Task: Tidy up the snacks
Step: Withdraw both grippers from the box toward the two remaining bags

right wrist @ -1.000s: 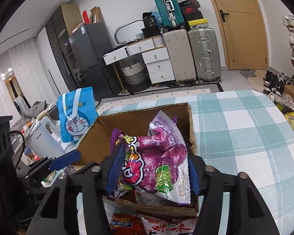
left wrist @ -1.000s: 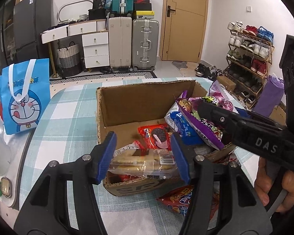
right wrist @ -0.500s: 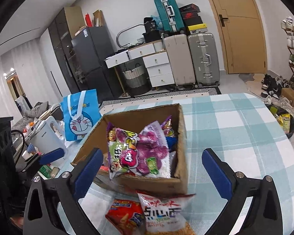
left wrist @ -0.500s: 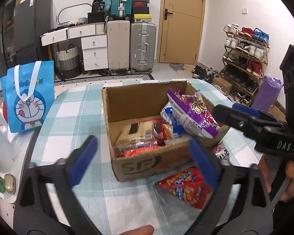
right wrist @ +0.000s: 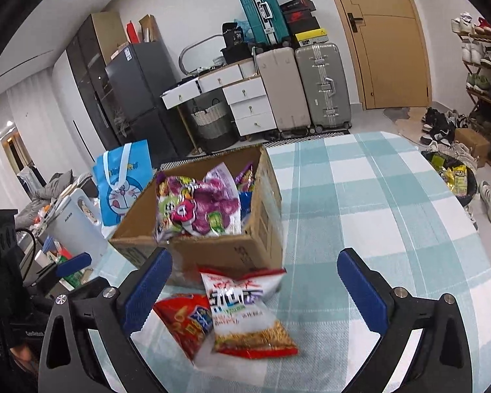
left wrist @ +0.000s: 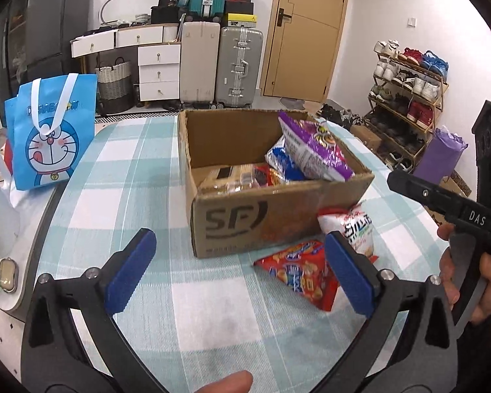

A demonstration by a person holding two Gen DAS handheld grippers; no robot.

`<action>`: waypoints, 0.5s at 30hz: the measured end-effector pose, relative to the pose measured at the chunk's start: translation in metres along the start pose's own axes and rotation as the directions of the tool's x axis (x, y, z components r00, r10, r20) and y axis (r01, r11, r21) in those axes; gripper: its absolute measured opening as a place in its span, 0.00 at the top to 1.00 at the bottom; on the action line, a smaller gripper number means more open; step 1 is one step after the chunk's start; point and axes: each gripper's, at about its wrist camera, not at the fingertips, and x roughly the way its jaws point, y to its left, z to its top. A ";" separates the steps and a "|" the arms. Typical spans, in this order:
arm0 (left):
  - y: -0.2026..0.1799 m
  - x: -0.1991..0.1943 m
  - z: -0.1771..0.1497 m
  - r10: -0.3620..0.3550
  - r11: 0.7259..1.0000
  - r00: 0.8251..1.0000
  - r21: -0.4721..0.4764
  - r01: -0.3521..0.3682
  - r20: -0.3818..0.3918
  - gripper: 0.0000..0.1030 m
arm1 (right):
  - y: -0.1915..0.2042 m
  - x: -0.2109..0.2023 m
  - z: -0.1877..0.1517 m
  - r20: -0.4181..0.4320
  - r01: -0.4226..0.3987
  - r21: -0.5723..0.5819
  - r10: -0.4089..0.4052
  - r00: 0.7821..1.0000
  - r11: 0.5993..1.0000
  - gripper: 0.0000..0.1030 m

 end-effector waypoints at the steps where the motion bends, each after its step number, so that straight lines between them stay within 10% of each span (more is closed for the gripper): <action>1: 0.001 -0.001 -0.003 0.000 1.000 1.000 -0.003 0.000 -0.001 0.01 | 0.001 -0.001 -0.005 -0.007 0.001 -0.006 -0.001 1.000 1.000 0.01; 15: -0.013 0.014 -0.026 0.008 1.000 0.998 0.027 -0.006 -0.065 0.01 | 0.010 0.013 -0.041 -0.087 0.026 -0.098 -0.035 0.996 0.995 0.01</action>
